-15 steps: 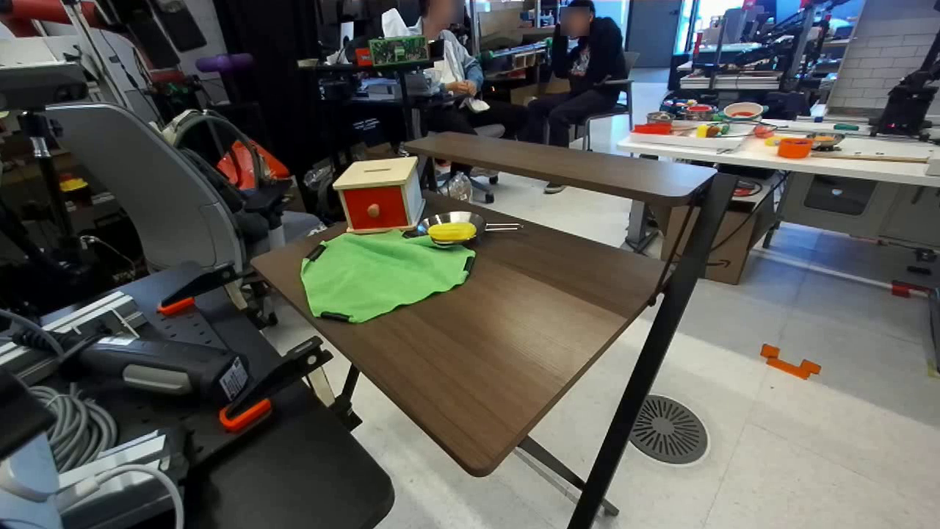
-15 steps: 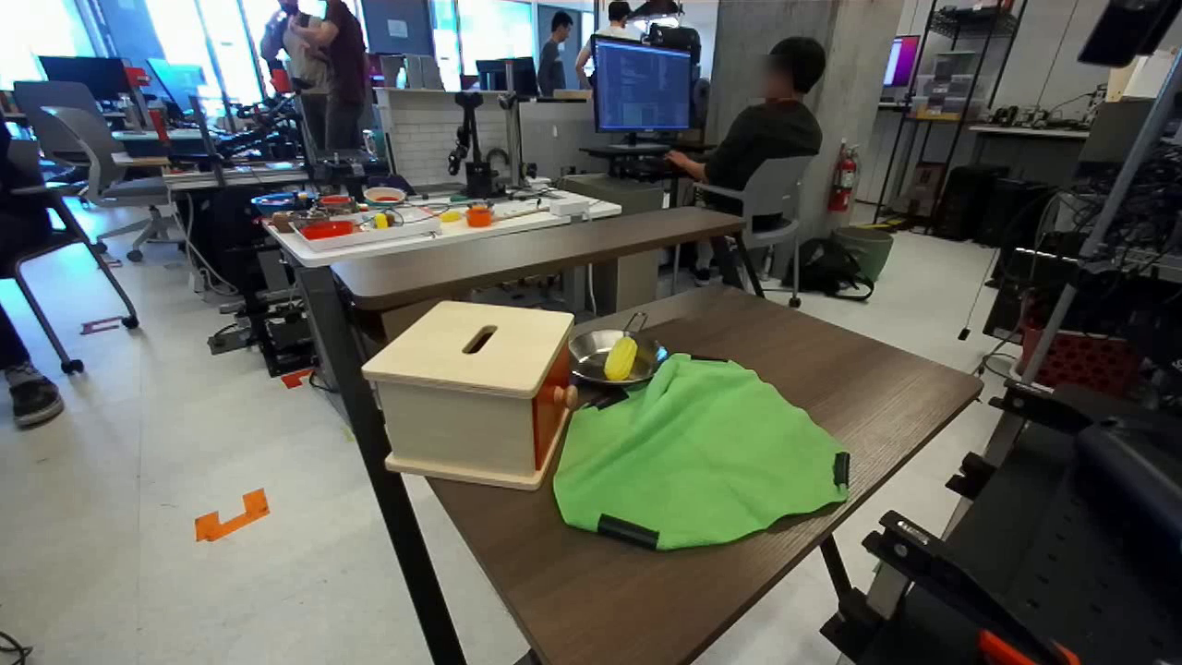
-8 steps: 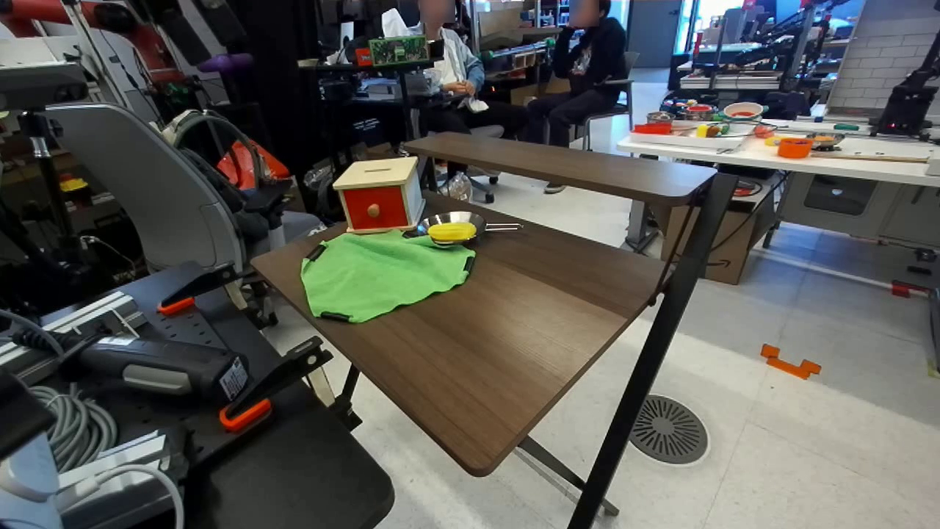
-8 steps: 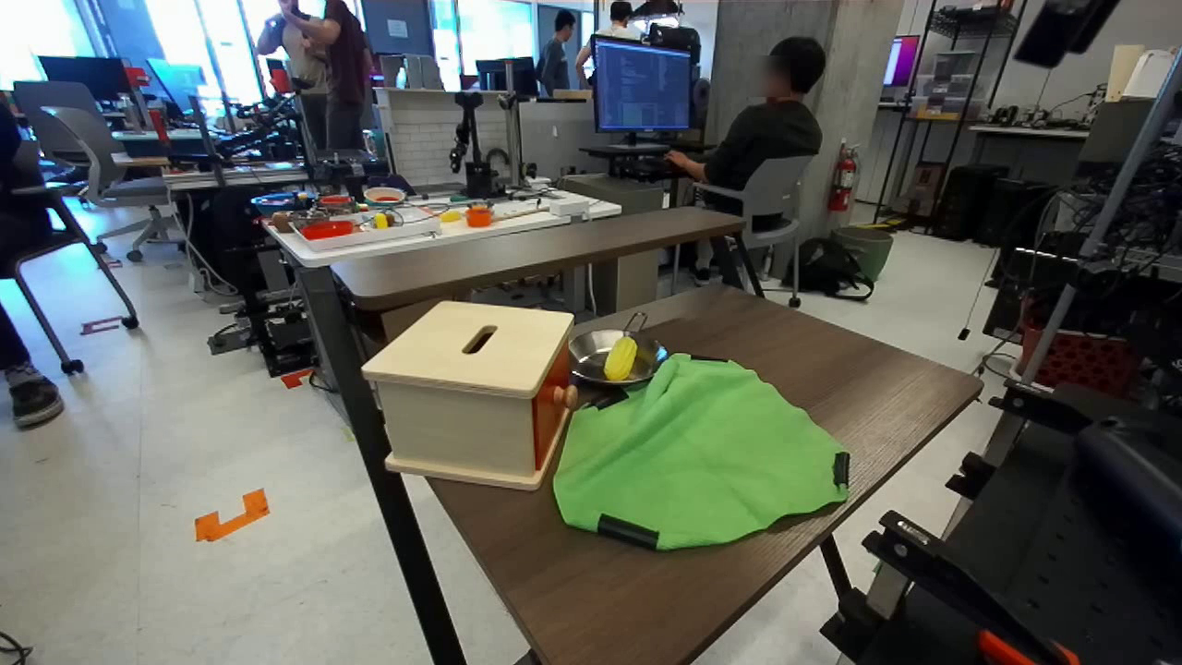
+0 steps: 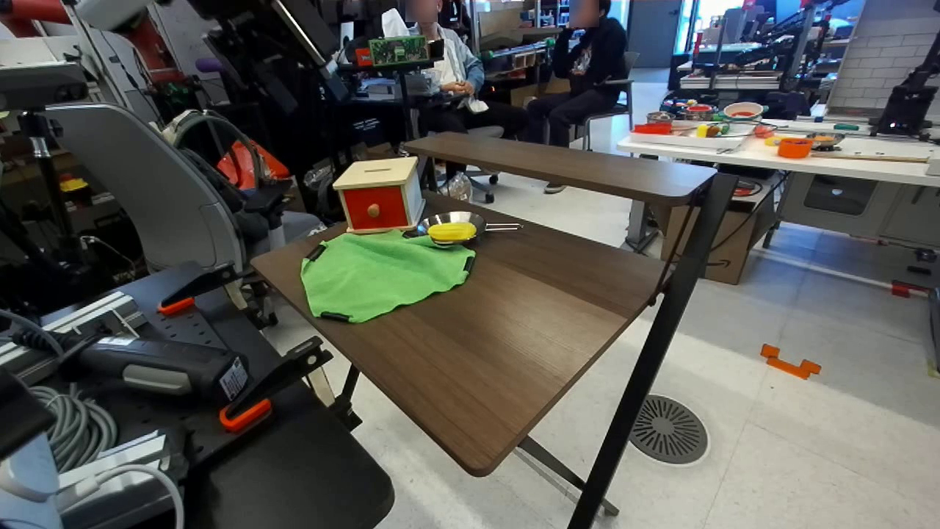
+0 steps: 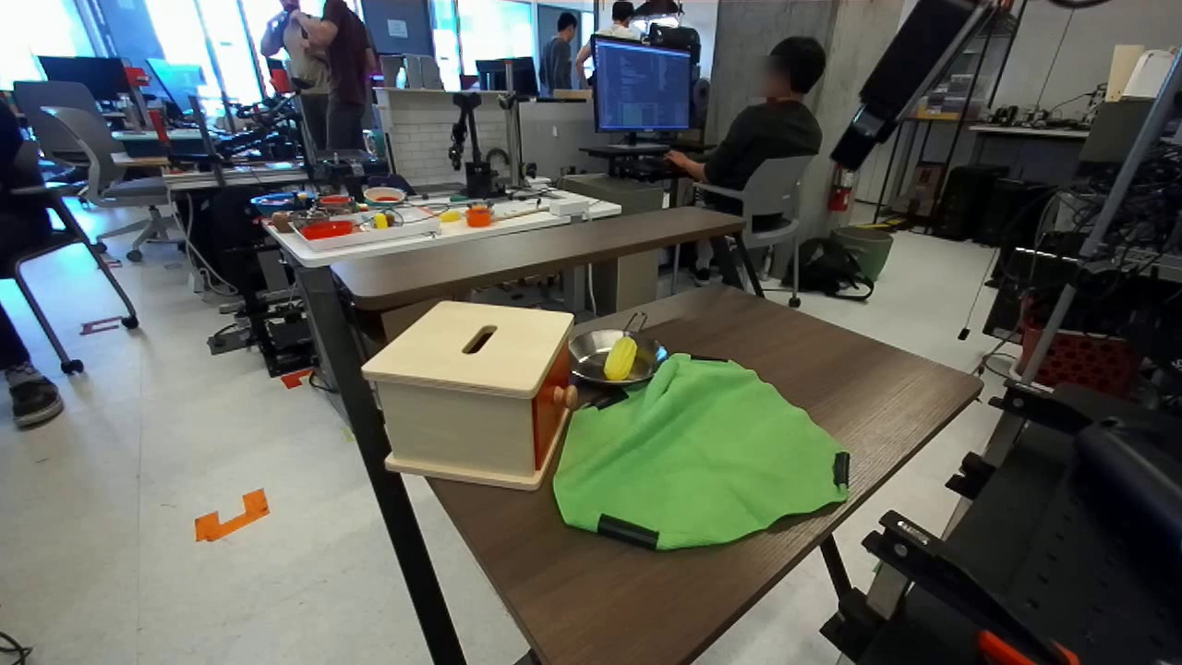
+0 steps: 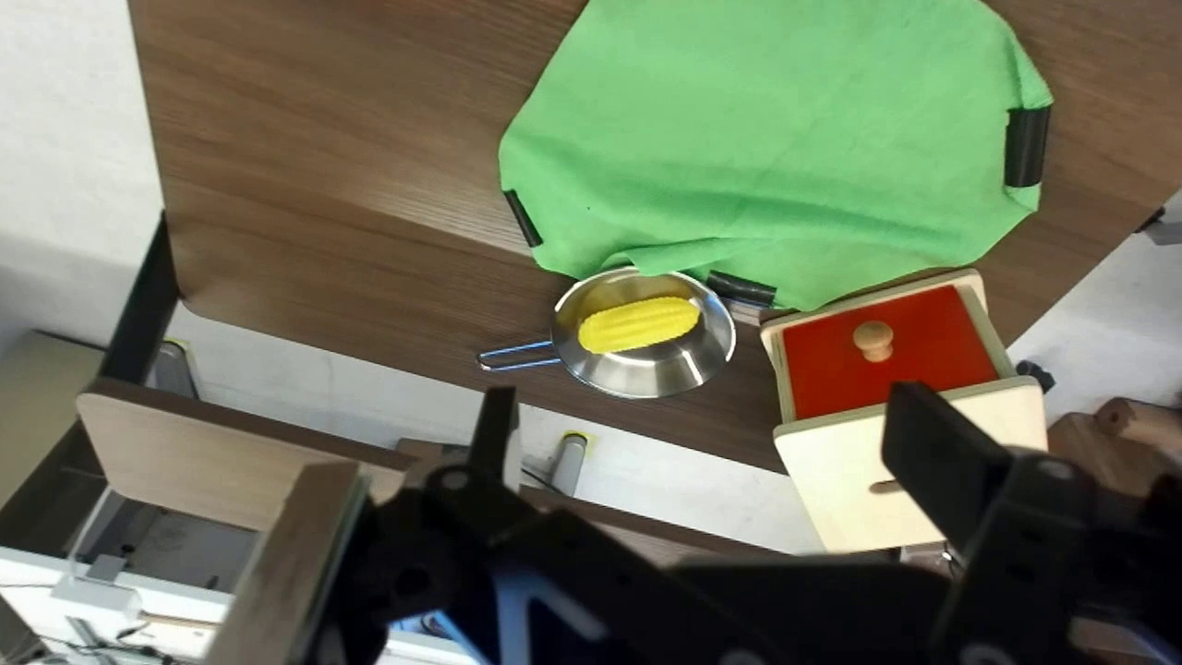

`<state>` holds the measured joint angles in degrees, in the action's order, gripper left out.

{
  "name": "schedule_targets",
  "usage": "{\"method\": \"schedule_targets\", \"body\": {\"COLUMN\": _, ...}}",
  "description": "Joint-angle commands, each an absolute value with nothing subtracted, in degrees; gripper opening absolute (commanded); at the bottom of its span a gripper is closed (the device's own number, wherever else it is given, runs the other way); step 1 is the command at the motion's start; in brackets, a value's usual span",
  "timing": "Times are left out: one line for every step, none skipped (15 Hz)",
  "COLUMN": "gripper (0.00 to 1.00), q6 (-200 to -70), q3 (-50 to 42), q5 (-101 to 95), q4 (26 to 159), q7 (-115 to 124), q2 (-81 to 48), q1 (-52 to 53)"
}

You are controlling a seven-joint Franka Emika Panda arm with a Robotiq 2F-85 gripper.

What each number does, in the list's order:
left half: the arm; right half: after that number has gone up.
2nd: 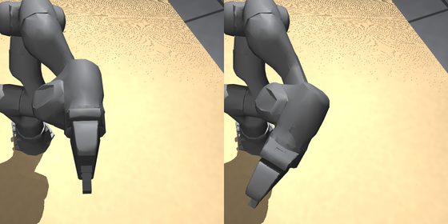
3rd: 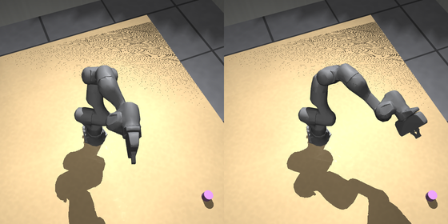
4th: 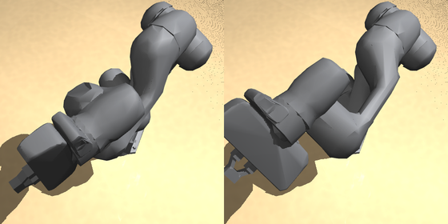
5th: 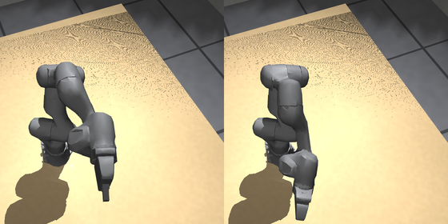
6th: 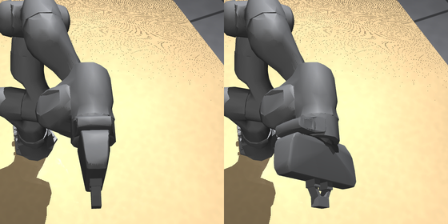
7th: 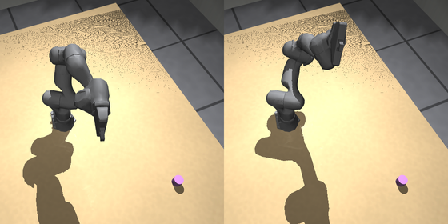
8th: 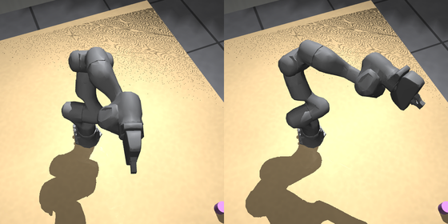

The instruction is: Open the chest drawer

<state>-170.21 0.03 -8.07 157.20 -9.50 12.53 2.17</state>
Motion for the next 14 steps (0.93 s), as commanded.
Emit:
{"method": "schedule_targets", "body": {"gripper": 1.00, "q6": -177.7, "q3": -5.6, "q5": 4.6, "q4": 150.4, "q7": -21.6, "q2": -0.6, "q1": 13.0}}
{"method": "schedule_targets", "body": {"gripper": 1.00, "q6": -177.3, "q3": -6.4, "q5": 9.8, "q4": 148.6, "q7": -25.2, "q2": -2.5, "q1": 16.9}}
{"method": "schedule_targets", "body": {"gripper": 1.00, "q6": -175.3, "q3": -4.4, "q5": 14.6, "q4": 146.7, "q7": -28.7, "q2": -3.2, "q1": 17.7}}
{"method": "schedule_targets", "body": {"gripper": 1.00, "q6": -173.2, "q3": -1.4, "q5": 19.4, "q4": 144.2, "q7": -32.9, "q2": -4.4, "q1": 16.8}}
{"method": "schedule_targets", "body": {"gripper": 1.00, "q6": -171.9, "q3": 1.1, "q5": 24.2, "q4": 141.7, "q7": -37.7, "q2": -5.9, "q1": 15.8}}
{"method": "schedule_targets", "body": {"gripper": 1.00, "q6": -170.8, "q3": 3.2, "q5": 28.1, "q4": 139.2, "q7": -42.0, "q2": -7.5, "q1": 14.6}}
{"method": "schedule_targets", "body": {"gripper": 1.00, "q6": -169.5, "q3": 4.2, "q5": 30.8, "q4": 137.2, "q7": -45.7, "q2": -8.9, "q1": 13.7}}
{"method": "schedule_targets", "body": {"gripper": 1.00, "q6": -168.2, "q3": 4.6, "q5": 32.2, "q4": 135.7, "q7": -48.4, "q2": -10.1, "q1": 13.0}}
{"method": "schedule_targets", "body": {"gripper": 1.00, "q6": -167.0, "q3": 5.0, "q5": 33.8, "q4": 134.3, "q7": -51.2, "q2": -11.3, "q1": 12.1}}
{"method": "schedule_targets", "body": {"gripper": 1.00, "q6": -165.7, "q3": 5.1, "q5": 34.8, "q4": 133.4, "q7": -53.4, "q2": -12.2, "q1": 11.2}}
{"method": "schedule_targets", "body": {"gripper": 1.00, "q6": -164.4, "q3": 5.1, "q5": 35.5, "q4": 132.6, "q7": -55.3, "q2": -13.0, "q1": 10.4}}
{"method": "schedule_targets", "body": {"gripper": 1.00, "q6": -163.2, "q3": 4.7, "q5": 35.4, "q4": 132.1, "q7": -56.6, "q2": -14.1, "q1": 9.8}}
{"method": "schedule_targets", "body": {"gripper": 1.00, "q6": -162.3, "q3": 4.2, "q5": 34.6, "q4": 131.8, "q7": -57.2, "q2": -15.0, "q1": 9.3}}
{"method": "schedule_targets", "body": {"gripper": 1.00, "q6": -161.6, "q3": 4.1, "q5": 34.2, "q4": 131.5, "q7": -57.8, "q2": -15.8, "q1": 8.7}}
